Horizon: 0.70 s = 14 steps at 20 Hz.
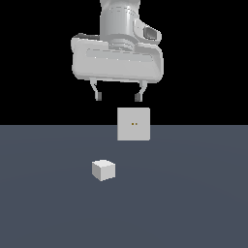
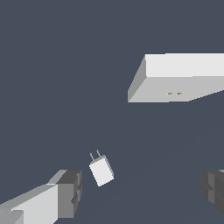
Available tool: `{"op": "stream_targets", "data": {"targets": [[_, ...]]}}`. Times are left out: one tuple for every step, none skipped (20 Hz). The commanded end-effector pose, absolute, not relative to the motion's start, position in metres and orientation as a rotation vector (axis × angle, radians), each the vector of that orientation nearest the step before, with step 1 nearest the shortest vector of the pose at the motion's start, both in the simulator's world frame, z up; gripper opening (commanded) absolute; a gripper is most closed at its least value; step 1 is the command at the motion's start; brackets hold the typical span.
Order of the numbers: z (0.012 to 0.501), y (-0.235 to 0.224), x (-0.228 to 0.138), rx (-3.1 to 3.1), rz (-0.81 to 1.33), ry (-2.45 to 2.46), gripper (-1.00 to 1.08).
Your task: Plug the charger into the wall socket.
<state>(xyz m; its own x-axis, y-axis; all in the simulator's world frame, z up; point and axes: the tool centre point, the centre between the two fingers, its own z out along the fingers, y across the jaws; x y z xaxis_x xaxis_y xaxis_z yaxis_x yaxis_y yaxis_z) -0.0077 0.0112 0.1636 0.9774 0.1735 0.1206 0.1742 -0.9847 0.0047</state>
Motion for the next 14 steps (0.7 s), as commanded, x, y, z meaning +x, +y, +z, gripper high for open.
{"op": "stream_targets", "data": {"targets": [[0.156, 0.014, -0.013, -3.101, -0.225, -0.331, 1.00], [0.152, 0.015, -0.015, -3.094, -0.240, -0.356, 1.00], [0.149, 0.016, -0.017, -3.085, -0.255, -0.381, 1.00], [0.145, 0.018, -0.019, -3.077, -0.271, -0.406, 1.00], [0.142, 0.019, -0.021, -3.068, -0.287, -0.432, 1.00], [0.138, 0.020, -0.023, -3.058, -0.302, -0.457, 1.00], [0.135, 0.021, -0.025, -3.049, -0.317, -0.480, 1.00], [0.131, 0.022, -0.027, -3.040, -0.331, -0.503, 1.00], [0.128, 0.023, -0.029, -3.031, -0.344, -0.525, 1.00], [0.125, 0.024, -0.031, -3.022, -0.358, -0.547, 1.00], [0.122, 0.025, -0.033, -3.013, -0.371, -0.568, 1.00], [0.118, 0.026, -0.034, -3.004, -0.383, -0.588, 1.00], [0.115, 0.027, -0.036, -2.994, -0.395, -0.608, 1.00], [0.112, 0.027, -0.037, -2.985, -0.407, -0.628, 1.00]]}}
